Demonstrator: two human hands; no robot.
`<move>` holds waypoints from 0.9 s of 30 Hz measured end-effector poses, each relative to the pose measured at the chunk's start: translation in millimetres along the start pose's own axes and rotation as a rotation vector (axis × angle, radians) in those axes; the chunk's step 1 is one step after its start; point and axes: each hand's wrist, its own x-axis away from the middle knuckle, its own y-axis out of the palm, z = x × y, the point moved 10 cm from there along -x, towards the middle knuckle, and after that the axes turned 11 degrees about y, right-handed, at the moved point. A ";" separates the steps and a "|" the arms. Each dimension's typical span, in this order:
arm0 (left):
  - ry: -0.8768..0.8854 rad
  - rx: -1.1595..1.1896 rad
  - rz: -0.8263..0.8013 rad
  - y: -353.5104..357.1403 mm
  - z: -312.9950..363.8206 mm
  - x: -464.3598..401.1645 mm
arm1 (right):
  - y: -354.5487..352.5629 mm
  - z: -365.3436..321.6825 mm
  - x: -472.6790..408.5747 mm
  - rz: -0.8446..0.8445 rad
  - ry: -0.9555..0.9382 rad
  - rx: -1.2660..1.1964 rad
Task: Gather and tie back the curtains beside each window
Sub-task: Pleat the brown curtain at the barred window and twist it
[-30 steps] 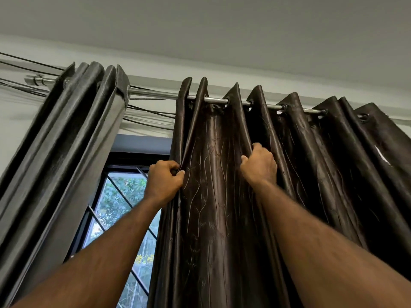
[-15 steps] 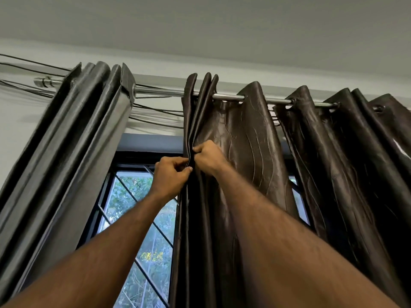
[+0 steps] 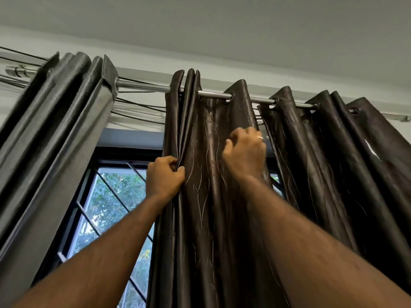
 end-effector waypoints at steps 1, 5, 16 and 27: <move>-0.011 -0.005 0.003 -1.9 -4.3 0.9 | -11.1 16.7 -5.9 0.084 0.075 0.079; -0.045 0.008 0.004 -6.3 -15.9 5.2 | 10.8 84.2 -11.0 -0.184 0.388 0.243; -0.044 0.169 0.115 -23.1 -11.5 1.2 | 90.2 -134.8 45.6 -0.627 -0.126 -0.231; -0.055 0.222 -0.109 -3.8 -30.1 44.2 | 103.4 -13.2 113.2 -0.636 0.141 -0.370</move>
